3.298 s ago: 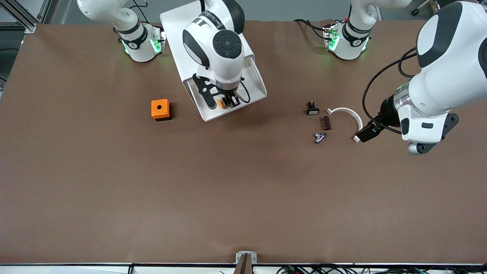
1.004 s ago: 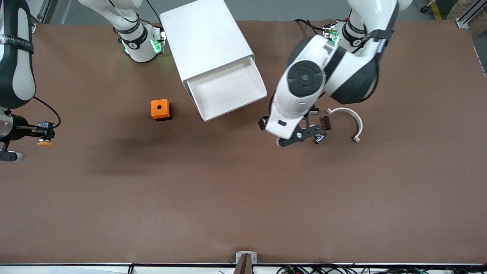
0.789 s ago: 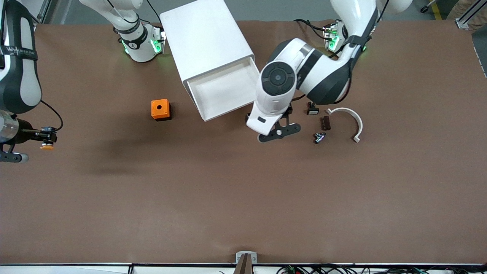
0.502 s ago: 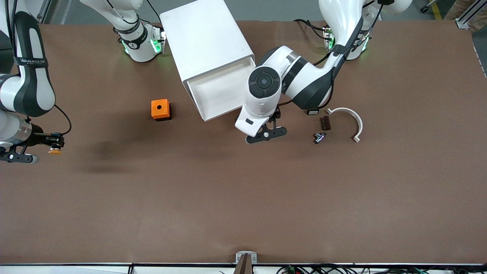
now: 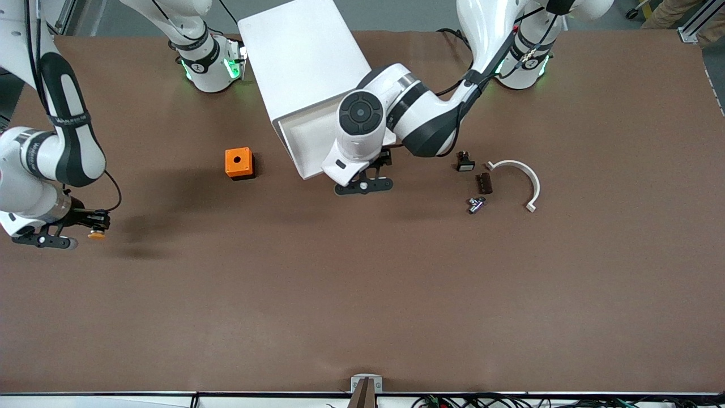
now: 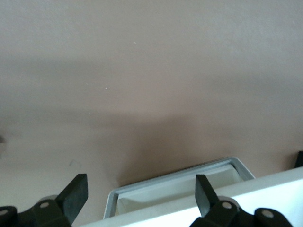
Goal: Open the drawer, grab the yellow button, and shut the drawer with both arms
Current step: 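Push the drawer shut with the left gripper while the right gripper carries the button, then set the yellow button on the table with the right gripper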
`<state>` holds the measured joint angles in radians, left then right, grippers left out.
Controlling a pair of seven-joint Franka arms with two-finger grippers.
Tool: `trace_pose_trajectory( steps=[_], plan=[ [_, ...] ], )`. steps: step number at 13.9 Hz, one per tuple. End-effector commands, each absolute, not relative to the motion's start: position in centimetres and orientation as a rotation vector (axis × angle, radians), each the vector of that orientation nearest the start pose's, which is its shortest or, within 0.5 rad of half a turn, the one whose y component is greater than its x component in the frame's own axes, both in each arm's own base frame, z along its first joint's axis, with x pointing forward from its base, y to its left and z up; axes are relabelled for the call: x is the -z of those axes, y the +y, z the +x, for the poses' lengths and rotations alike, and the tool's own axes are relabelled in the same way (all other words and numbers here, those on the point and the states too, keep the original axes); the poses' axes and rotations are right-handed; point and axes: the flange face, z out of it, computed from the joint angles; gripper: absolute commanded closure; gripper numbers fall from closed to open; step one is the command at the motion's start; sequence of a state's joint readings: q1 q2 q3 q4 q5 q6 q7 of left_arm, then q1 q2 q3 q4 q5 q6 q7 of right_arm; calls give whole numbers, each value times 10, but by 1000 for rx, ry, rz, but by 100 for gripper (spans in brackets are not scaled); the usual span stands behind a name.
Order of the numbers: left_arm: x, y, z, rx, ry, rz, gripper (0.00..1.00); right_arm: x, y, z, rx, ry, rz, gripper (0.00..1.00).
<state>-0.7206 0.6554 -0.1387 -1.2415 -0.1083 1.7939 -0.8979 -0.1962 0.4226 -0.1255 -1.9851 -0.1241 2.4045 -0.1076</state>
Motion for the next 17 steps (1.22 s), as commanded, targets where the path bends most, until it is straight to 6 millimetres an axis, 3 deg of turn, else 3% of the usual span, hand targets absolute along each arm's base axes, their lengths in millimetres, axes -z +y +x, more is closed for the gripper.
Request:
trace_pose_trajectory(
  steps=[1, 4, 7, 8, 9, 10, 11, 13, 17],
  plan=[
    [-380, -553, 469, -350, -90, -3184, 0, -222, -201, 583, -65, 147, -3277, 71],
    [-377, -560, 460, -431, -97, -3201, 0, -188, -204, 594, -104, 132, -3279, 72],
    [-366, -571, 439, -488, -60, -3184, 0, -176, -205, 593, -119, 142, -3275, 70],
    [-363, -573, 434, -494, -48, -3177, 0, -176, -206, 592, -126, 148, -3273, 42],
    [-359, -577, 430, -503, -40, -3172, 0, -177, -206, 591, -138, 149, -3272, 0],
    [-358, -580, 426, -517, -35, -3173, 0, -182, -205, 592, -136, 151, -3272, 0],
    [-358, -582, 423, -550, -47, -3180, 0, -189, -204, 592, -157, 152, -3270, 0],
    [-357, -583, 421, -587, -58, -3184, 0, -224, -199, 590, -223, 177, -3256, 0],
    [-356, -592, 403, -684, -122, -3171, 0, -333, -170, 591, -130, 151, -3261, 0]
  ],
)
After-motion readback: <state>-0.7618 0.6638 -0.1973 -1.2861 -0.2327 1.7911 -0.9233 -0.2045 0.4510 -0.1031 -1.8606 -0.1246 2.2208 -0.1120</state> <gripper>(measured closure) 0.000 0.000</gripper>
